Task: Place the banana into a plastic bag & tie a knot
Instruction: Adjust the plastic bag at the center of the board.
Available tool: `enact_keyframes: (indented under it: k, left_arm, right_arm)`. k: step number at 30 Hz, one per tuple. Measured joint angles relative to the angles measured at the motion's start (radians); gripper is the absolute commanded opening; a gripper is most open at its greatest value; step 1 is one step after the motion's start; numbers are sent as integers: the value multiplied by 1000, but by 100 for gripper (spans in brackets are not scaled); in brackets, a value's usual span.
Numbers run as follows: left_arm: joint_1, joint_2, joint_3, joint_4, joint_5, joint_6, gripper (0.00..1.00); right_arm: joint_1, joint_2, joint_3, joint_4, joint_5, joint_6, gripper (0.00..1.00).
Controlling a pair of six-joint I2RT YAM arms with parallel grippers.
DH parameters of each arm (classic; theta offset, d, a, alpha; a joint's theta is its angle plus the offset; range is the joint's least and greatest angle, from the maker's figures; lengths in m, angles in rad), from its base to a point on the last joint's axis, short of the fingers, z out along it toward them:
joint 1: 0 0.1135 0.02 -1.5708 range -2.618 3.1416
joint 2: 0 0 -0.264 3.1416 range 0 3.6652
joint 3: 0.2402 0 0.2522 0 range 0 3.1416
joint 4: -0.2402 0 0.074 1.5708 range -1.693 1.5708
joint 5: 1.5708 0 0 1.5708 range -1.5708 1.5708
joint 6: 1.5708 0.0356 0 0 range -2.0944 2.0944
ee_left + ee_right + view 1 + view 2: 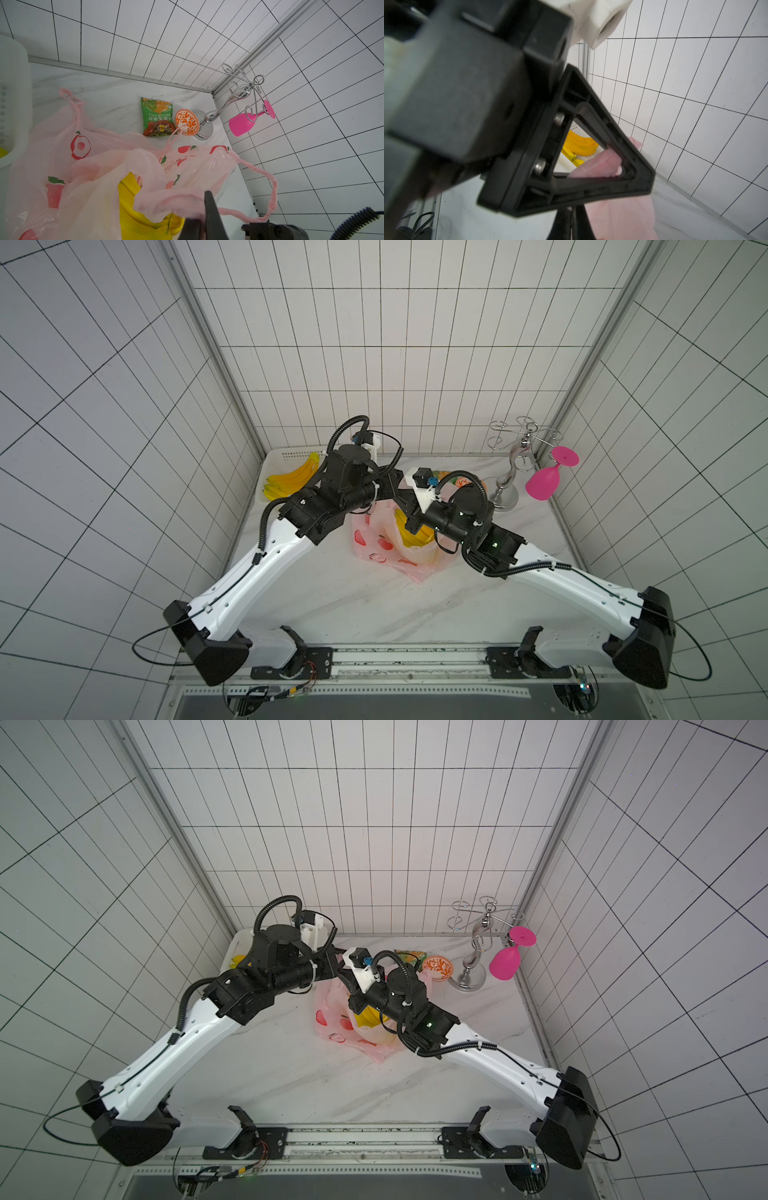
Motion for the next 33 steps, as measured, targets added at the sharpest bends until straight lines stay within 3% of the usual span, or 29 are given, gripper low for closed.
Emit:
enact_keyframes:
  k: [3, 6, 10, 15, 19, 21, 25, 33]
  left_arm:
    - [40, -43, -28, -7, 10, 39, 59]
    - [58, -135, -87, 23, 9, 105, 70]
    - [56, -352, -304, 177, 0, 210, 74]
    - [56, -533, -698, 596, -16, 303, 74]
    - [24, -428, -882, 898, 17, 399, 78]
    - [2, -359, -903, 992, 53, 444, 87]
    - [-24, -286, -909, 1176, 113, 517, 89]
    - [-35, -236, -891, 1295, 211, 659, 93]
  right_arm:
    - [-2, -34, -21, -5, 23, 3, 0]
    - [-17, -67, -34, -13, 34, 11, 0]
    - [-34, -99, -39, -35, 36, 14, 0]
    - [-36, -126, -38, -82, 0, 2, 0]
    - [-36, -146, -37, -143, -31, -14, 0]
    - [-36, -156, -37, -173, -39, -23, 0]
    - [-36, -164, -36, -219, -53, -35, 0]
    - [-36, -164, -35, -269, -61, -43, 0]
